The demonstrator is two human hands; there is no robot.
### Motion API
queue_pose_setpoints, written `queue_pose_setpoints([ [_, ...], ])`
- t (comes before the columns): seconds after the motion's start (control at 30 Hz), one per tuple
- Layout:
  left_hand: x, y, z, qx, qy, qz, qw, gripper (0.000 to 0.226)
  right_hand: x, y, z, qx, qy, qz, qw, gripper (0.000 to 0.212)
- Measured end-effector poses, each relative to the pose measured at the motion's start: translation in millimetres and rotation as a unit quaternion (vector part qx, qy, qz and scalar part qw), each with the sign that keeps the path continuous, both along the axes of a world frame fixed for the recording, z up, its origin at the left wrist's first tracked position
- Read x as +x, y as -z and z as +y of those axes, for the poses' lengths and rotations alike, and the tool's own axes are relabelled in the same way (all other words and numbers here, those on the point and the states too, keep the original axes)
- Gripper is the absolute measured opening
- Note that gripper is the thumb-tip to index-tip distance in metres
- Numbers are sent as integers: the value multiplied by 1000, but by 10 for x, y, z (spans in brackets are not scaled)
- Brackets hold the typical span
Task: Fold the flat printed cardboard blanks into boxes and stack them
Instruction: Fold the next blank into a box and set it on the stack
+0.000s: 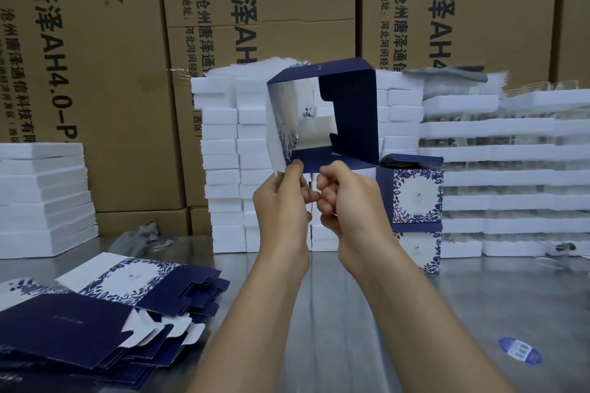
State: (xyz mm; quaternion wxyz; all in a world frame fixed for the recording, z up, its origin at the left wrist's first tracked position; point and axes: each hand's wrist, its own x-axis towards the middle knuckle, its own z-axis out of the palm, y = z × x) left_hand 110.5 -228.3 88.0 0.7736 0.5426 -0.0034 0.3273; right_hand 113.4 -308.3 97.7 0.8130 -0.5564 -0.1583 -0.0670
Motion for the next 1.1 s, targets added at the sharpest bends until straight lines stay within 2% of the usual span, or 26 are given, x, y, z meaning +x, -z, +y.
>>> queue_pose_setpoints([
  [0.17, -6, -22, -26, 26, 46, 17, 998, 43, -32, 3, 68, 12, -4, -5, 1000, 36],
  [0.37, -31, -69, 25, -3, 53, -4, 999, 37, -77, -34, 17, -77, 1, -31, 997, 32],
  [0.53, -49, -67, 38, -6, 40, 6, 999, 42, -52, -41, 11, -24, 44, -25, 998, 29],
  [0.67, -41, -35, 9, -17, 61, 12, 998, 44, -63, -41, 52, 2, 47, -27, 999, 33],
  [0.8, -14, -31, -39, 17, 78, 6, 997, 47, -76, -35, 62, 8, 18, -29, 999, 35],
  [0.9, -7, -41, -45, 16, 71, 1, 997, 46, -72, -49, -1, -34, -4, -28, 999, 33],
  [1.0, -10, -44, -38, 12, 58, 2, 998, 43, -62, -64, -77, -92, -6, -29, 995, 39],
  [1.1, -7, -33, -32, 15, 47, 9, 999, 43, -34, -70, -129, -76, 31, -21, 996, 32],
])
